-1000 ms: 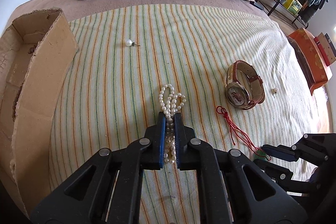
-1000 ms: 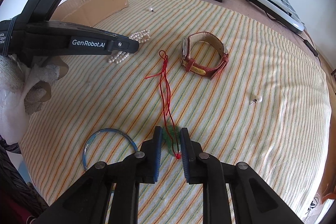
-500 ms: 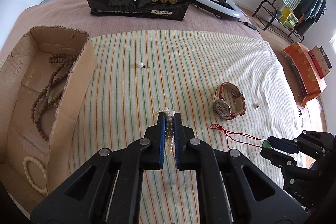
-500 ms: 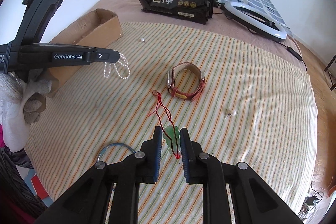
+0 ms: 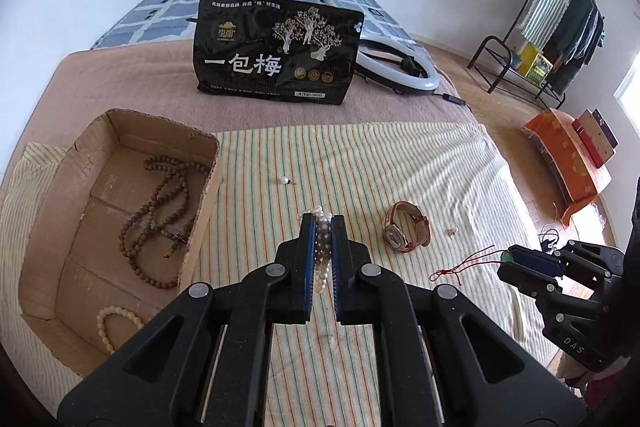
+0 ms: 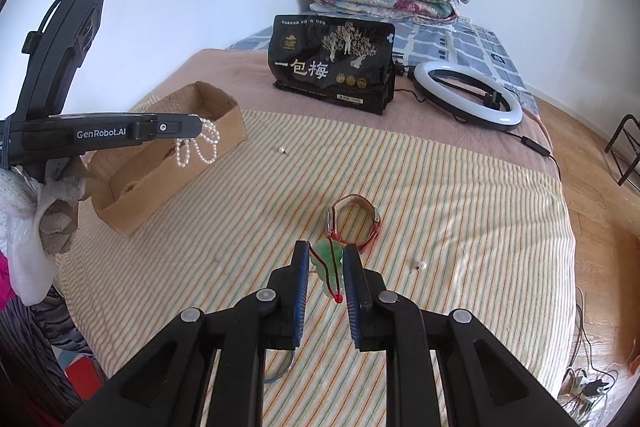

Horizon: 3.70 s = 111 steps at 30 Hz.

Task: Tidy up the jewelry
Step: 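Lift the pearl necklace and jade pendant and carry them over the box, then open both tools to release the necklace and pendant into the box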

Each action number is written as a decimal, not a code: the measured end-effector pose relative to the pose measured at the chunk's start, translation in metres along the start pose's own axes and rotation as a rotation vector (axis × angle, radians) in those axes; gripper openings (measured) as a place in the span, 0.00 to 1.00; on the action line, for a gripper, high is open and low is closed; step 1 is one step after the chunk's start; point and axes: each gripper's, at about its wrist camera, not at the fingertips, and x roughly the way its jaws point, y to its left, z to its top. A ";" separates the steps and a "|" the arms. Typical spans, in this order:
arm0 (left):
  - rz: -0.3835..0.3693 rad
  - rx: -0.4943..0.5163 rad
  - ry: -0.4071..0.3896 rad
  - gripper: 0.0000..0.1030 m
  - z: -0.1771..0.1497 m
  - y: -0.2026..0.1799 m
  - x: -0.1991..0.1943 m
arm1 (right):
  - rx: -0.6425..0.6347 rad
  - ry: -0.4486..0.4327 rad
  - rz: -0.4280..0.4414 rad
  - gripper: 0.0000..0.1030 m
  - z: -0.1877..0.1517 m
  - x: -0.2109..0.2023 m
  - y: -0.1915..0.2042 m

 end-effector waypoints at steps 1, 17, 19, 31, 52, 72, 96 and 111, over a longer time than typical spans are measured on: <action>0.001 0.000 -0.009 0.05 0.001 0.002 -0.006 | 0.001 -0.009 0.003 0.15 0.003 -0.003 0.001; 0.111 -0.048 -0.140 0.05 0.009 0.072 -0.080 | -0.014 -0.096 0.058 0.15 0.043 -0.019 0.039; 0.138 -0.052 -0.148 0.05 0.007 0.082 -0.085 | -0.022 -0.100 0.070 0.15 0.049 -0.017 0.047; 0.214 -0.112 -0.148 0.05 -0.009 0.134 -0.102 | -0.100 -0.112 0.124 0.15 0.088 0.003 0.106; 0.194 -0.227 -0.036 0.05 -0.027 0.187 -0.081 | -0.149 -0.070 0.223 0.15 0.134 0.072 0.178; 0.215 -0.197 0.062 0.05 -0.040 0.190 -0.050 | -0.137 0.042 0.198 0.16 0.133 0.147 0.192; 0.271 -0.139 0.013 0.23 -0.037 0.176 -0.058 | -0.078 -0.021 0.162 0.74 0.132 0.119 0.178; 0.224 -0.026 -0.030 0.50 -0.031 0.125 -0.067 | 0.055 -0.091 0.079 0.97 0.107 0.061 0.106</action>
